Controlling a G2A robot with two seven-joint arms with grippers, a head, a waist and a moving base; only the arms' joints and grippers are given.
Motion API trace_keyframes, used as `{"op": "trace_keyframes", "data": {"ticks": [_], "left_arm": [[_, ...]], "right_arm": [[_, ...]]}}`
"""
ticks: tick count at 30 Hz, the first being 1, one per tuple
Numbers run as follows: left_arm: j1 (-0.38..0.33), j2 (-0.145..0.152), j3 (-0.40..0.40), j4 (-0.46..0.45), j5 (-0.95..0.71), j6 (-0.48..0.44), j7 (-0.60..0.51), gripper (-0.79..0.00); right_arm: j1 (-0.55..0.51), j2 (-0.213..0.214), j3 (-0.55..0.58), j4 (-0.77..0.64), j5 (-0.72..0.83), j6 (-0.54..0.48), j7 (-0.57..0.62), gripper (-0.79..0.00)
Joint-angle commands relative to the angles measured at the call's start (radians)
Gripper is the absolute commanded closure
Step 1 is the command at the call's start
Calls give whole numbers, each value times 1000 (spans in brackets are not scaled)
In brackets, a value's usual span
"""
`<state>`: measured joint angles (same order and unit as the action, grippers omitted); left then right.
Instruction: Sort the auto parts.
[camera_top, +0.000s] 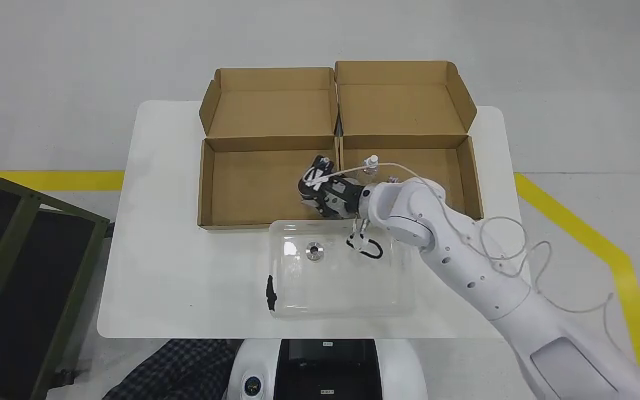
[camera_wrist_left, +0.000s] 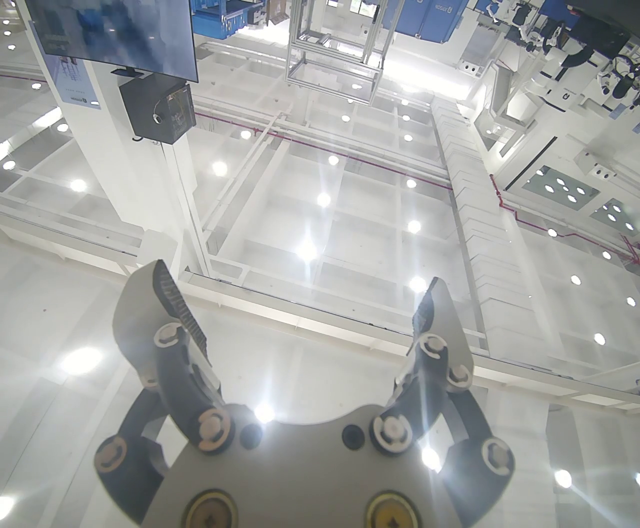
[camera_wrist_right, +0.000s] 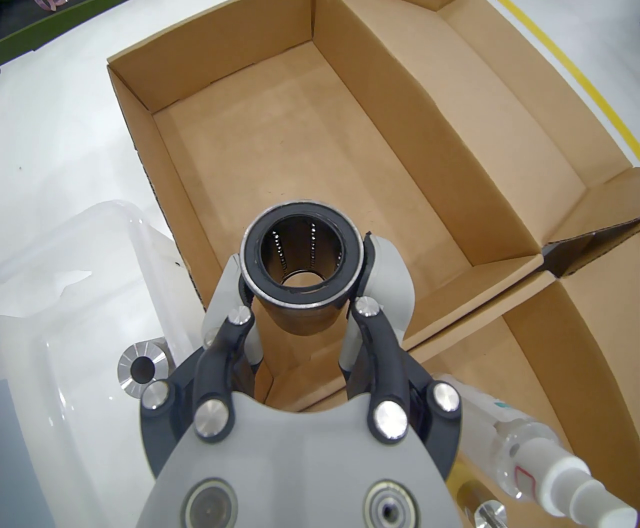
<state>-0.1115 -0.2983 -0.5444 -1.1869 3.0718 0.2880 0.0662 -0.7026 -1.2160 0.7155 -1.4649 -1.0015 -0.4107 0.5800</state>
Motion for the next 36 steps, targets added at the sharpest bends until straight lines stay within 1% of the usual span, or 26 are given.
{"op": "trace_keyframes", "data": {"ticks": [1, 5, 6, 8, 9, 11, 12, 14, 15, 19, 21, 24, 34, 35, 36], "left_arm": [[0, 0, 0, 0, 0, 0, 0, -785], [0, 0, 0, 0, 0, 0, 0, -785], [0, 0, 0, 0, 0, 0, 0, -785], [0, 0, 0, 0, 0, 0, 0, -785], [0, 0, 0, 0, 0, 0, 0, -785], [0, 0, 0, 0, 0, 0, 0, -785], [0, 0, 0, 0, 0, 0, 0, -785], [0, 0, 0, 0, 0, 0, 0, -785], [0, 0, 0, 0, 0, 0, 0, -785], [0, 0, 0, 0, 0, 0, 0, -785], [0, 0, 0, 0, 0, 0, 0, -785], [0, 0, 0, 0, 0, 0, 0, -785], [0, 0, 0, 0, 0, 0, 0, -785], [0, 0, 0, 0, 0, 0, 0, -785], [0, 0, 0, 0, 0, 0, 0, -785]], "right_arm": [[1, -2, -1, 3, -2, -3, 7, 0], [0, -7, 0, 14, -6, -10, 17, 0], [0, -8, 1, 18, -5, -12, 19, -22], [1, -10, 1, 23, -6, -16, 24, -22], [1, -11, 2, 25, -6, -17, 26, -55], [2, -14, 3, 27, -7, -20, 32, -58], [2, -15, 3, 28, -7, -22, 35, -114], [3, -17, 4, 29, -9, -25, 39, -126], [3, -17, 5, 30, -10, -26, 42, -179], [2, -20, 10, 29, -14, -31, 52, -234], [1, -21, 12, 28, -17, -34, 58, -234], [-1, -23, 16, 26, -20, -36, 65, -259], [-10, -26, 32, 19, -31, -46, 86, -302], [-11, -26, 34, 17, -32, -46, 89, -329], [-12, -26, 36, 16, -32, -46, 91, -336]]}}
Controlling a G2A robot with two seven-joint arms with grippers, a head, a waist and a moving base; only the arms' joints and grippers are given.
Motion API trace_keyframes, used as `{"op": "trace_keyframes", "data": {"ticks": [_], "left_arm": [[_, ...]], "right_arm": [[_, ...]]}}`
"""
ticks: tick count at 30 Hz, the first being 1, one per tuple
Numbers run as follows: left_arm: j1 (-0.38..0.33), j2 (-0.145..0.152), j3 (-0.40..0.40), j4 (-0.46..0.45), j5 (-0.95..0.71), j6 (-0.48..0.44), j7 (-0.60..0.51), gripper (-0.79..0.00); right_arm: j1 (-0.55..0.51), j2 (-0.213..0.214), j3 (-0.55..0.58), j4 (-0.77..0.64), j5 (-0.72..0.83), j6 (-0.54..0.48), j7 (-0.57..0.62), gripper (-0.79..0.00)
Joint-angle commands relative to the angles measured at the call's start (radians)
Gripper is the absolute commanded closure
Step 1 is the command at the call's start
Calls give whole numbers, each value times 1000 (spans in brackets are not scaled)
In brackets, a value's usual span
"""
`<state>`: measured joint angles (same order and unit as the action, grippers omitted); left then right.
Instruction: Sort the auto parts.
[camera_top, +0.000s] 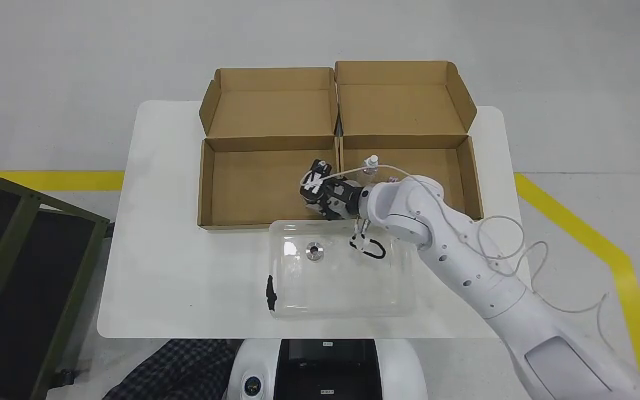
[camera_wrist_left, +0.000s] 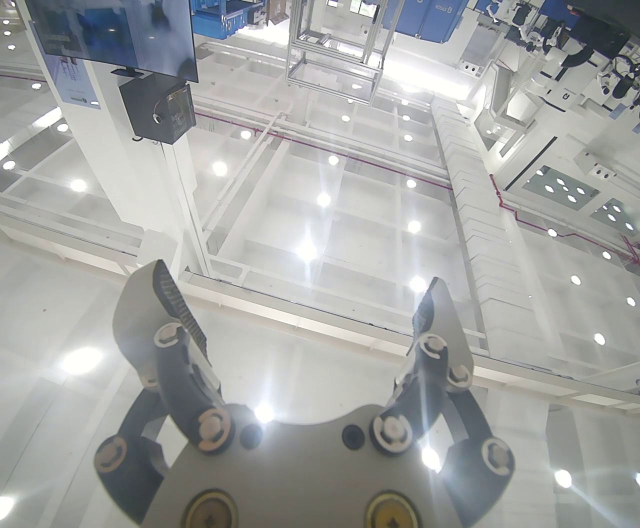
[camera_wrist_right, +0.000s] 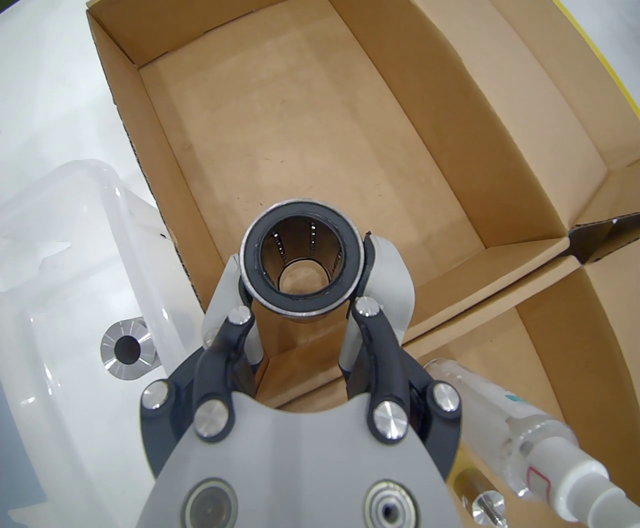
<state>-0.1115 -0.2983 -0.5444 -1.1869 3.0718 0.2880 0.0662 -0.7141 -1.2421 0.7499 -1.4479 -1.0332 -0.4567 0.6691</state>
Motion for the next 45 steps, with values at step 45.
{"op": "trace_keyframes", "data": {"ticks": [45], "left_arm": [[0, 0, 0, 0, 0, 0, 0, -785]], "right_arm": [[-396, 91, 188, -562, -235, -294, -88, -388]]}}
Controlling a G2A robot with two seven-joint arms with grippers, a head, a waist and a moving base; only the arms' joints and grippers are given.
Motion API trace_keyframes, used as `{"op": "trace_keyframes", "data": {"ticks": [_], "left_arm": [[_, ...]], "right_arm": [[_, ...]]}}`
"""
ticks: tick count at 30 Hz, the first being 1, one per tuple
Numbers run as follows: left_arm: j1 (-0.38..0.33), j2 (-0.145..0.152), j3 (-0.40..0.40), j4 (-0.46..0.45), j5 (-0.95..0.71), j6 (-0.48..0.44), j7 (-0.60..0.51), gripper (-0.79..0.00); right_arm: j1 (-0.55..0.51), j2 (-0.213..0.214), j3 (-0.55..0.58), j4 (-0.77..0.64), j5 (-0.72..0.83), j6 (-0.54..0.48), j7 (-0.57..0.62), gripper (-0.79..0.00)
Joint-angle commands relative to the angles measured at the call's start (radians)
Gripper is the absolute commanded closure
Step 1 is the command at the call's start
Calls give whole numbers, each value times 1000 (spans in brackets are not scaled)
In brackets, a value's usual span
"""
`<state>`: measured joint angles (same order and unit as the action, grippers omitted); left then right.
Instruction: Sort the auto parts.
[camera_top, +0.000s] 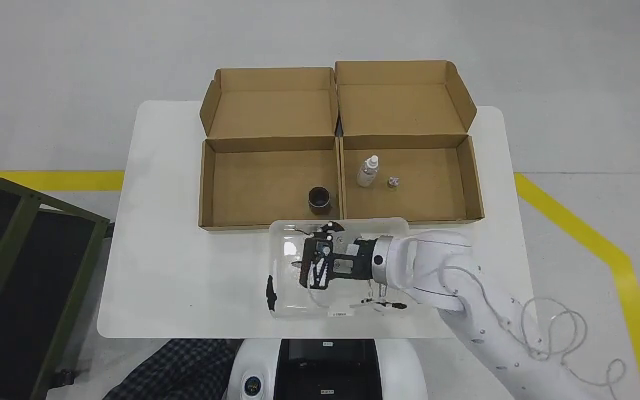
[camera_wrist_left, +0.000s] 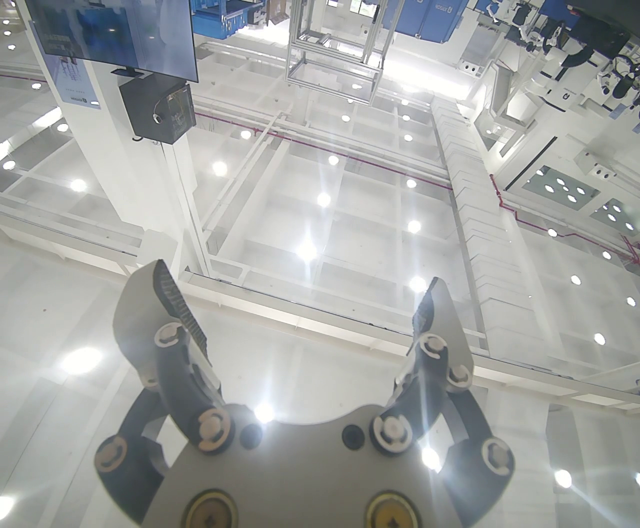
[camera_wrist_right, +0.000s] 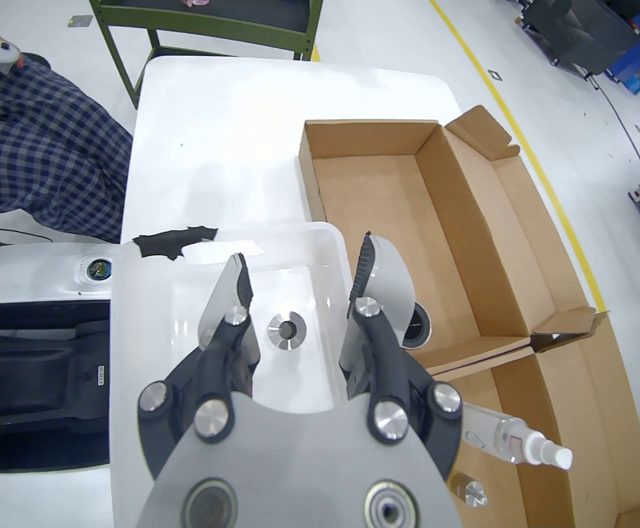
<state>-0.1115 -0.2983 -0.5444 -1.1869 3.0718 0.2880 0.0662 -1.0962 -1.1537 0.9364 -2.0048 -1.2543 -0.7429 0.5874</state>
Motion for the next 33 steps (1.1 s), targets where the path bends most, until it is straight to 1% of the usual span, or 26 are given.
{"op": "trace_keyframes", "data": {"ticks": [1, 7, 13, 14, 20, 26, 27, 33], "left_arm": [[0, 0, 0, 0, 0, 0, 0, -785], [0, 0, 0, 0, 0, 0, 0, -785], [0, 0, 0, 0, 0, 0, 0, -785], [0, 0, 0, 0, 0, 0, 0, -785], [0, 0, 0, 0, 0, 0, 0, -785], [0, 0, 0, 0, 0, 0, 0, -785], [0, 0, 0, 0, 0, 0, 0, -785], [0, 0, 0, 0, 0, 0, 0, -785]], "right_arm": [[-28, 5, 3, -4, -25, -13, -16, -388], [-76, 15, 7, 39, -96, -17, -52, -394], [-74, 16, 0, 73, -161, -3, -95, -397], [-74, 15, -6, 80, -167, 1, -103, -409], [-36, 6, -30, 145, -174, 22, -122, -437], [14, -7, -67, 218, -158, 21, -108, -474], [21, -9, -71, 227, -155, 22, -107, -505], [53, -20, -97, 287, -143, 23, -104, -505]]}}
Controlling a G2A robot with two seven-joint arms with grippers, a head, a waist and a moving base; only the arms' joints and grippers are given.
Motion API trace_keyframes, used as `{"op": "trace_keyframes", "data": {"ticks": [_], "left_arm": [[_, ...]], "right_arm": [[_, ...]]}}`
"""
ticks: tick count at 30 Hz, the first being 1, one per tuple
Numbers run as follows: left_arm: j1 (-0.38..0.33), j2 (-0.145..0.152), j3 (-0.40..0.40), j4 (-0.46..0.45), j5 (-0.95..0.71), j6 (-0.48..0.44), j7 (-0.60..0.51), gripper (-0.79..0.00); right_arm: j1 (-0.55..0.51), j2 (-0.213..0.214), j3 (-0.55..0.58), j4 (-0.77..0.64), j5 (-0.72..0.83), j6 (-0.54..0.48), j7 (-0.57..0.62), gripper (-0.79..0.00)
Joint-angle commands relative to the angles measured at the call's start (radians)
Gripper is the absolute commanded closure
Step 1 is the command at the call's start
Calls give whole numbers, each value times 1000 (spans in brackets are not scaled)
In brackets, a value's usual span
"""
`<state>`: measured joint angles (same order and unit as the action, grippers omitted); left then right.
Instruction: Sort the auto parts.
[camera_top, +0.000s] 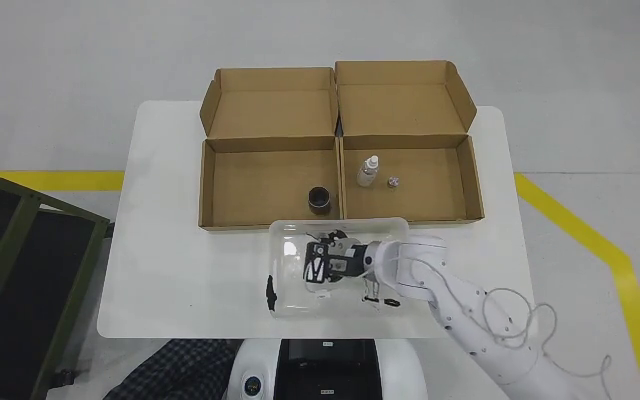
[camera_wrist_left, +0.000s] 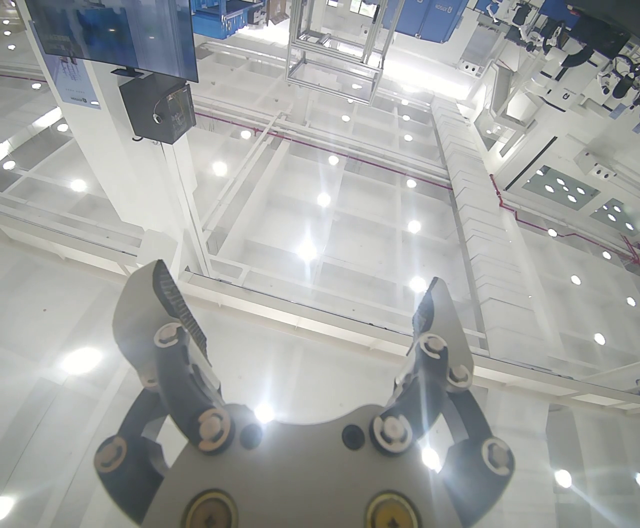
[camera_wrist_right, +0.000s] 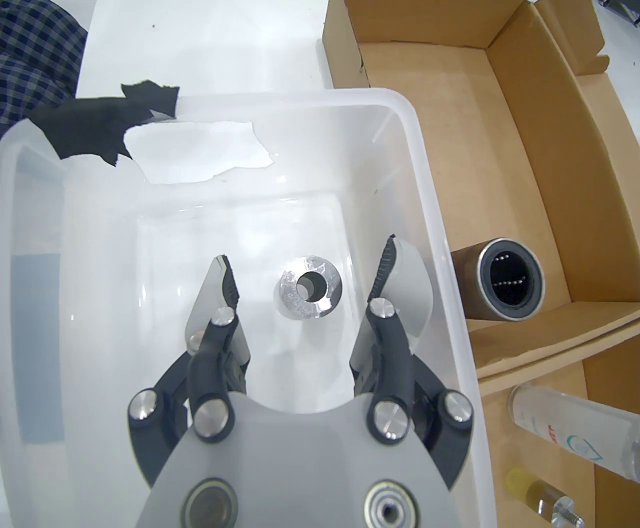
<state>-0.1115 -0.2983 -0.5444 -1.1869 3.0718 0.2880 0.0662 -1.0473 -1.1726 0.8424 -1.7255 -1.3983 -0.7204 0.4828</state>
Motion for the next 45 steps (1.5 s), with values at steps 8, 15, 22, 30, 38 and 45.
{"op": "trace_keyframes", "data": {"ticks": [8, 15, 22, 30, 38, 45], "left_arm": [[0, 0, 0, 0, 0, 0, 0, -785], [0, 0, 0, 0, 0, 0, 0, -785], [0, 0, 0, 0, 0, 0, 0, -785], [0, 0, 0, 0, 0, 0, 0, -785], [0, 0, 0, 0, 0, 0, 0, -785], [0, 0, 0, 0, 0, 0, 0, -785]], "right_arm": [[36, -15, -36, 74, 12, 2, -1, -496], [53, -23, -50, 114, 22, 2, -10, -440], [66, -29, -56, 135, 36, -8, -20, -271], [63, -26, -42, 117, 40, -20, -25, 0], [36, -15, -7, 72, 60, -56, -46, 0], [-10, 3, 43, -8, 75, -95, -64, 0]]}}
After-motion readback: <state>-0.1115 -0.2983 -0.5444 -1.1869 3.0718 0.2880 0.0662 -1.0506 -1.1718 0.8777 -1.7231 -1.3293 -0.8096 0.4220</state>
